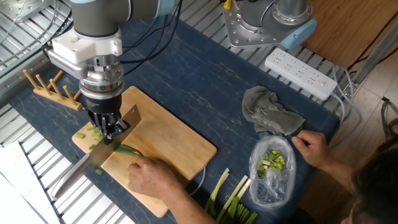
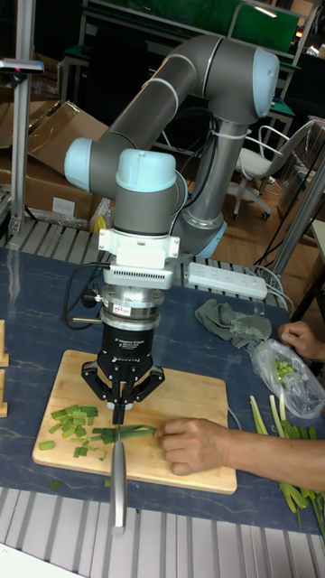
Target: Chop the scallions
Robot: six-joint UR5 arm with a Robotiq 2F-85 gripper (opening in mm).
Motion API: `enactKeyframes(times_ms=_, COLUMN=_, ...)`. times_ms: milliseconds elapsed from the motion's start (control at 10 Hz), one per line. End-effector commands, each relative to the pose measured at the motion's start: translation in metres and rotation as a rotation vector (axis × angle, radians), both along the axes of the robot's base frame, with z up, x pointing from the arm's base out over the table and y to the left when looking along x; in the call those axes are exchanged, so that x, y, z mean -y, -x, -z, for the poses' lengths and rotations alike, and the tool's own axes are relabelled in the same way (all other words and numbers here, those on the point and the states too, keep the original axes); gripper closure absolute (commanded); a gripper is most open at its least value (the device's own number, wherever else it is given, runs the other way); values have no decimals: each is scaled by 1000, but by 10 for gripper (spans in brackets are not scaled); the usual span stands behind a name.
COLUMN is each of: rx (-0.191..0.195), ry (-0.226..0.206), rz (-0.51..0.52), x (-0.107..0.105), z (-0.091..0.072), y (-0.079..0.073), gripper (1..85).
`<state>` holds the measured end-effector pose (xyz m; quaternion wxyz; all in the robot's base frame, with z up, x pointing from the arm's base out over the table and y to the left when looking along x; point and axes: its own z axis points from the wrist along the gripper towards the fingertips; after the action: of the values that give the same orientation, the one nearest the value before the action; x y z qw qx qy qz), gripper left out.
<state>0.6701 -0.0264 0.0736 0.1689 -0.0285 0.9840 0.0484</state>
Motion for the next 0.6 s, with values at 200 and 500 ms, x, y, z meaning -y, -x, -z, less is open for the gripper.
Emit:
enactKeyframes(times_ms=200, rx=11, ry=-7, rz=5, x=1, z=3, y=-2, gripper=843)
enactKeyframes(times_ms=500, rx=10, ry=-12, rz=11, x=-2, z=-2, y=-8, gripper=843)
